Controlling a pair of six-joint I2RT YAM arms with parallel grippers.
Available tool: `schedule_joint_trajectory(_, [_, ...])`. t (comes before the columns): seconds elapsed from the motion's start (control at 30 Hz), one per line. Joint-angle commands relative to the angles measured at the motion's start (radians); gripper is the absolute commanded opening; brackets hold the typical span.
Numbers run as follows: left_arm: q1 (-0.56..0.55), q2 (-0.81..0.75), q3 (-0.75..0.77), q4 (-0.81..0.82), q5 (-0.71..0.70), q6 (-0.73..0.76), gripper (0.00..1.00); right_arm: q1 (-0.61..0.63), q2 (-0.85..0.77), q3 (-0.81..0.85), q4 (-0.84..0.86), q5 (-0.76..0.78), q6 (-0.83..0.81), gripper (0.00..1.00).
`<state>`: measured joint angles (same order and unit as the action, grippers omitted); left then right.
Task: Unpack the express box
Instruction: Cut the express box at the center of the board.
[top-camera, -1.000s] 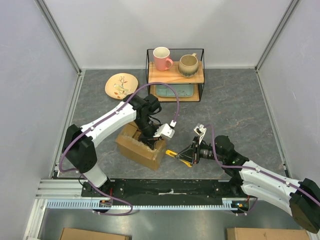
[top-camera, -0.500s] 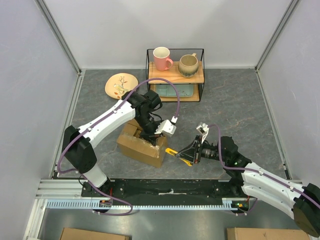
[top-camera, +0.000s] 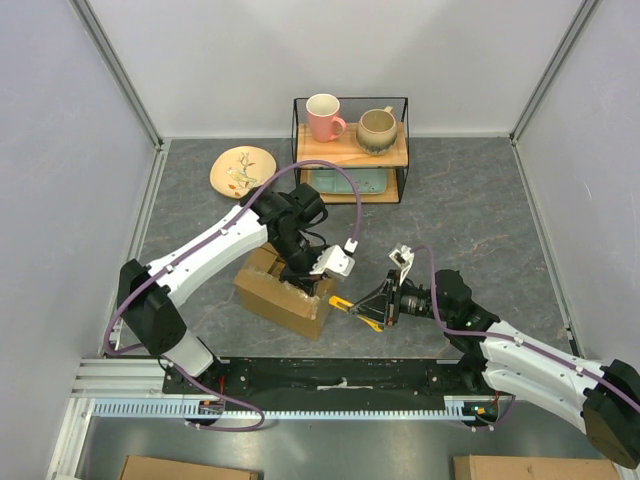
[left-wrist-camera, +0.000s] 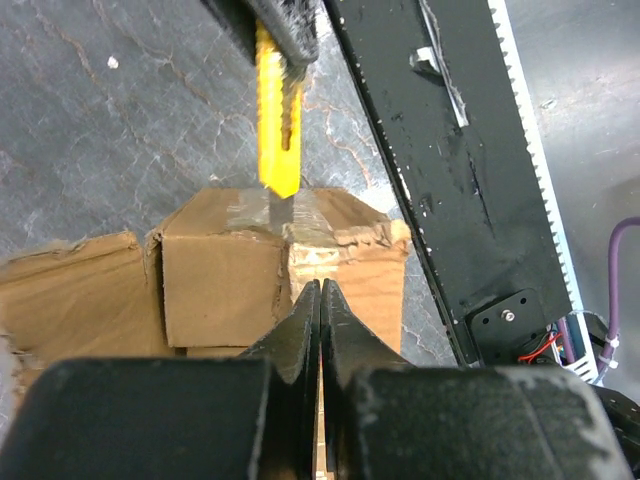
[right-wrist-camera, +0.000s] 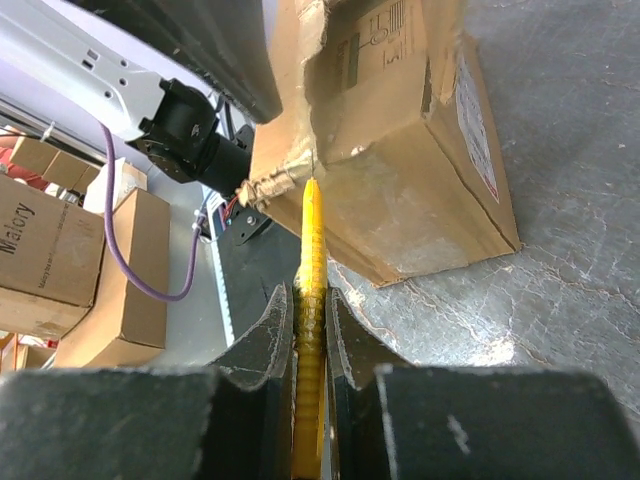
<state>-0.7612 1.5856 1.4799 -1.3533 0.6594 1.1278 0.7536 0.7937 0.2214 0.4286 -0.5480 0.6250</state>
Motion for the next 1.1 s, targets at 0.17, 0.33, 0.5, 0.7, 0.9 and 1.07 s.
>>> schedule_joint_trajectory(0.17, [-0.047,-0.012,0.049,-0.184,0.075,-0.049,0.02,0.003,0.036,0.053,0.062,-0.006,0.044,0.0])
schedule_joint_trajectory(0.33, [-0.047,-0.029,0.039,-0.184,-0.002,-0.053,0.02,0.004,0.022,0.062,0.001,-0.004,0.022,0.0])
schedule_joint_trajectory(0.5, [-0.033,-0.035,-0.033,-0.181,-0.066,-0.022,0.14,0.003,-0.004,0.067,-0.047,-0.001,0.009,0.0])
schedule_joint_trajectory(0.7, [-0.013,-0.024,-0.072,-0.162,-0.057,0.018,0.25,0.003,-0.016,0.07,-0.054,0.003,0.008,0.0])
schedule_joint_trajectory(0.9, [-0.01,0.011,-0.05,-0.135,-0.057,0.02,0.27,0.003,-0.014,0.061,-0.045,0.003,0.013,0.0])
schedule_joint_trajectory(1.07, [-0.01,0.036,-0.029,-0.127,-0.047,0.029,0.33,0.003,-0.005,0.049,-0.024,-0.004,0.019,0.0])
